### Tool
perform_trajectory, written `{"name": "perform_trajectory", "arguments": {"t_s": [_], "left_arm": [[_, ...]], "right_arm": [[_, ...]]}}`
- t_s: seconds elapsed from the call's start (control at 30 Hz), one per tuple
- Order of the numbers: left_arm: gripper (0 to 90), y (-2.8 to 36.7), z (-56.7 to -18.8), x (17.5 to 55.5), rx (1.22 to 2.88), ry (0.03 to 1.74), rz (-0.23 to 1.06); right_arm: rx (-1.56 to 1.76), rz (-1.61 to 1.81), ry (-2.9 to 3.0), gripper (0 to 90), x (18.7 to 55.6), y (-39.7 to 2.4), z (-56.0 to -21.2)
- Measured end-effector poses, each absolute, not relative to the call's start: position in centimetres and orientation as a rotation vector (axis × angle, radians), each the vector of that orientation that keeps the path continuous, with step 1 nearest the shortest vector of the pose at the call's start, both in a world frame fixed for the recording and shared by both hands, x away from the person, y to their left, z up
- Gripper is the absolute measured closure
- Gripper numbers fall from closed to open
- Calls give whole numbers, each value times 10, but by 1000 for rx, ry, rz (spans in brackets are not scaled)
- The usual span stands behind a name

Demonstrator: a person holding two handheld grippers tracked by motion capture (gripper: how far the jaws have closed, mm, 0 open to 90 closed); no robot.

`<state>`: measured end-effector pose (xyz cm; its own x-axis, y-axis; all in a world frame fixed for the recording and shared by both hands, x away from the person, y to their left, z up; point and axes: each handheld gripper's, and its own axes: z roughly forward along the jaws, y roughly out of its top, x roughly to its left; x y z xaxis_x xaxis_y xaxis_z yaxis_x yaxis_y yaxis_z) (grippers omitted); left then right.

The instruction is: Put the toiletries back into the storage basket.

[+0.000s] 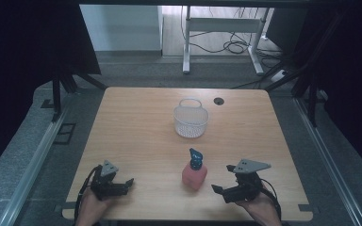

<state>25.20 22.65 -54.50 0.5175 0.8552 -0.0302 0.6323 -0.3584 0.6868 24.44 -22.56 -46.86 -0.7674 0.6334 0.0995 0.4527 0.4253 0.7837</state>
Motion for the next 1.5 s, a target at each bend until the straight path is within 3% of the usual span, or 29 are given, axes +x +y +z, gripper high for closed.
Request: {"name": "perform_trajectory", "arguments": {"t_s": [0.6, 1.5], "left_arm": [[114, 226, -545, 252, 2111, 1207, 443], [114, 226, -545, 252, 2106, 1208, 442]], "right_arm": [[915, 1299, 2497, 286, 255, -210, -458], [838, 1326, 2522, 436, 270, -180, -443]]}}
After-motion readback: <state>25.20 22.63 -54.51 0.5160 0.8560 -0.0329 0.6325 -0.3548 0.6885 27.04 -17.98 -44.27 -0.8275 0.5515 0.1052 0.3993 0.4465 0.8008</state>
